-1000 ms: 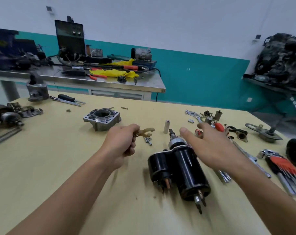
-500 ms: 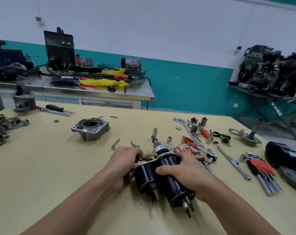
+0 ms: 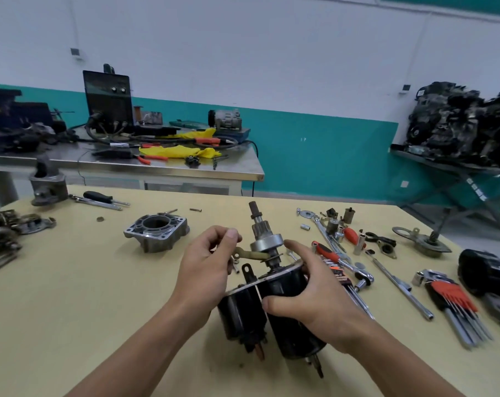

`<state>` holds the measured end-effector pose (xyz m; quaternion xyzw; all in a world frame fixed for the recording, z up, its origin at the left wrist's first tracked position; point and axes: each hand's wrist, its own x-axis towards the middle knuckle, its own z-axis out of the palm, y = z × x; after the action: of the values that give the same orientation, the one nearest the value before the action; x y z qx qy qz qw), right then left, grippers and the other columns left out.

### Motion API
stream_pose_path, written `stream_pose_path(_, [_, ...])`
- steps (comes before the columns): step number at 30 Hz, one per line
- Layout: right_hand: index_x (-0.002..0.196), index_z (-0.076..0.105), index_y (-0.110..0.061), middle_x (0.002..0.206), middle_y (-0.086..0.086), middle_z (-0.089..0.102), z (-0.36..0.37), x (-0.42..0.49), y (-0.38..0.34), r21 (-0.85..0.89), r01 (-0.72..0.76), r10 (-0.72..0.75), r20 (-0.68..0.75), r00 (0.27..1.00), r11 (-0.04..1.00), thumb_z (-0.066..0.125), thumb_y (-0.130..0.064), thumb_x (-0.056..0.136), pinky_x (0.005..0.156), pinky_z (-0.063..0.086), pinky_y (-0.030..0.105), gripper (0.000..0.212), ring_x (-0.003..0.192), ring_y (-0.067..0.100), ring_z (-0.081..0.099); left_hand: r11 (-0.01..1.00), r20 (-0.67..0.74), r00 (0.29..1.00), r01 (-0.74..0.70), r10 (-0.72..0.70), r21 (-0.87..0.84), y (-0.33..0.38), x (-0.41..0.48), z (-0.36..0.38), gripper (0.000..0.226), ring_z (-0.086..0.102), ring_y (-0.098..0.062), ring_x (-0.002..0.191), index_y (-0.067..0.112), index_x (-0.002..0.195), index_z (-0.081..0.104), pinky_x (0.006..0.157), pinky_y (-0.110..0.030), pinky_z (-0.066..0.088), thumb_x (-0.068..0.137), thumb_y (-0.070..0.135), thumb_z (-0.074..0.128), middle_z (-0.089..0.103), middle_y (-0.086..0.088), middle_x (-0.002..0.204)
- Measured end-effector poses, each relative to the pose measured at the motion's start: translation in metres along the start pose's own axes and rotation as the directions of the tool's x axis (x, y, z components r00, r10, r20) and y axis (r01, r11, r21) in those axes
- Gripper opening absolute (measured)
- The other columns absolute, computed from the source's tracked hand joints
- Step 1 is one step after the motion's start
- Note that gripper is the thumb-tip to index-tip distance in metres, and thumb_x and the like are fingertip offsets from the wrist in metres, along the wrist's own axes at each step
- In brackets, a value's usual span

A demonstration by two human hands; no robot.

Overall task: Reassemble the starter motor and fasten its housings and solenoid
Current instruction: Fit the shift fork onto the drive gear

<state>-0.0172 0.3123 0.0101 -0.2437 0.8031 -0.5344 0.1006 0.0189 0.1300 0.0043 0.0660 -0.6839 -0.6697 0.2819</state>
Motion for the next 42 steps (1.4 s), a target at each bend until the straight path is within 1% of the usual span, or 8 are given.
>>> stream_pose_path(4, [0.144,0.035,-0.044,0.106,-0.01,0.071,0.003,0.001,0.001,0.026,0.03,-0.032,0.053,0.998,0.999,0.087,-0.033,0.052,0.091,0.058,0.036,0.106,0.097,0.009,0.071,0.999,-0.021,1.0,0.011,-0.012,-0.048,0.006,0.001,-0.005,0.03,0.044,-0.01,0.056,0.028,0.073,0.069,0.051,-0.016,0.038,0.1,0.029,0.056,0.052,0.001,0.063])
stream_pose_path(11, [0.143,0.039,-0.04,0.113,-0.004,0.068,0.01,0.006,0.003,0.091,0.13,-0.133,0.02,0.991,0.987,0.086,-0.028,0.055,0.092,0.058,0.034,0.1,0.1,0.009,0.07,0.997,-0.035,0.999,0.021,-0.024,-0.068,0.016,-0.003,-0.003,0.033,0.051,-0.012,0.06,0.028,0.079,0.072,0.052,-0.02,0.041,0.103,0.031,0.05,0.057,0.0,0.068])
stream_pose_path(15, [0.133,0.052,-0.037,0.108,-0.009,0.07,0.014,0.01,0.006,0.11,0.215,-0.21,-0.055,0.976,0.97,0.087,-0.041,0.058,0.087,0.056,0.025,0.083,0.102,0.007,0.068,0.985,0.067,0.993,0.105,-0.097,-0.135,0.021,-0.005,-0.004,0.032,0.067,-0.016,0.076,0.028,0.094,0.077,0.068,-0.032,0.055,0.101,0.039,0.047,0.067,0.001,0.086])
stream_pose_path(23, [0.11,0.062,-0.035,0.099,-0.016,0.071,0.012,0.01,0.003,0.057,0.255,-0.25,-0.079,0.965,0.965,0.08,-0.061,0.06,0.075,0.053,0.016,0.059,0.093,0.003,0.068,0.993,0.425,0.904,0.092,-0.055,-0.068,0.024,-0.005,-0.019,0.056,0.061,-0.024,0.115,0.046,0.131,0.058,0.103,-0.043,0.049,0.085,0.075,0.043,0.054,-0.009,0.118])
stream_pose_path(29, [0.103,0.068,-0.032,0.096,-0.014,0.073,0.014,0.008,0.009,0.103,0.247,-0.223,-0.199,0.954,0.963,0.082,-0.065,0.052,0.078,0.057,0.026,0.062,0.091,0.005,0.07,0.999,0.472,0.881,0.002,0.017,-0.04,0.013,-0.005,-0.021,0.059,0.063,-0.027,0.115,0.043,0.132,0.055,0.103,-0.056,0.046,0.083,0.072,0.042,0.063,0.002,0.123])
stream_pose_path(31, [0.1,0.068,-0.034,0.096,-0.016,0.073,0.016,0.006,0.012,0.117,0.25,-0.209,-0.282,0.936,0.961,0.084,-0.069,0.046,0.078,0.057,0.026,0.066,0.091,0.005,0.069,0.995,0.418,0.903,-0.094,0.096,-0.025,0.01,-0.008,-0.016,0.049,0.063,-0.031,0.104,0.039,0.124,0.06,0.092,-0.047,0.053,0.083,0.063,0.05,0.067,0.005,0.117])
stream_pose_path(34, [0.094,0.069,-0.033,0.09,-0.006,0.076,0.016,0.004,0.016,0.2,0.281,-0.196,-0.361,0.912,0.939,0.086,-0.07,0.044,0.076,0.06,0.039,0.065,0.083,0.013,0.073,0.951,0.36,0.901,-0.295,0.244,0.095,0.009,-0.018,-0.009,0.047,0.061,0.002,0.101,0.04,0.125,0.056,0.081,-0.007,0.046,0.08,0.052,0.06,0.063,0.016,0.112])
stream_pose_path(42, [0.085,0.067,-0.029,0.084,0.004,0.076,0.018,0.001,0.017,0.313,0.364,-0.219,-0.414,0.884,0.877,0.092,-0.059,0.043,0.066,0.059,0.03,0.058,0.076,0.02,0.075,0.922,0.134,0.923,-0.375,0.361,0.1,0.001,-0.033,0.014,0.055,0.068,-0.007,0.091,0.032,0.126,0.057,0.073,-0.009,0.049,0.074,0.042,0.073,0.066,0.017,0.106])
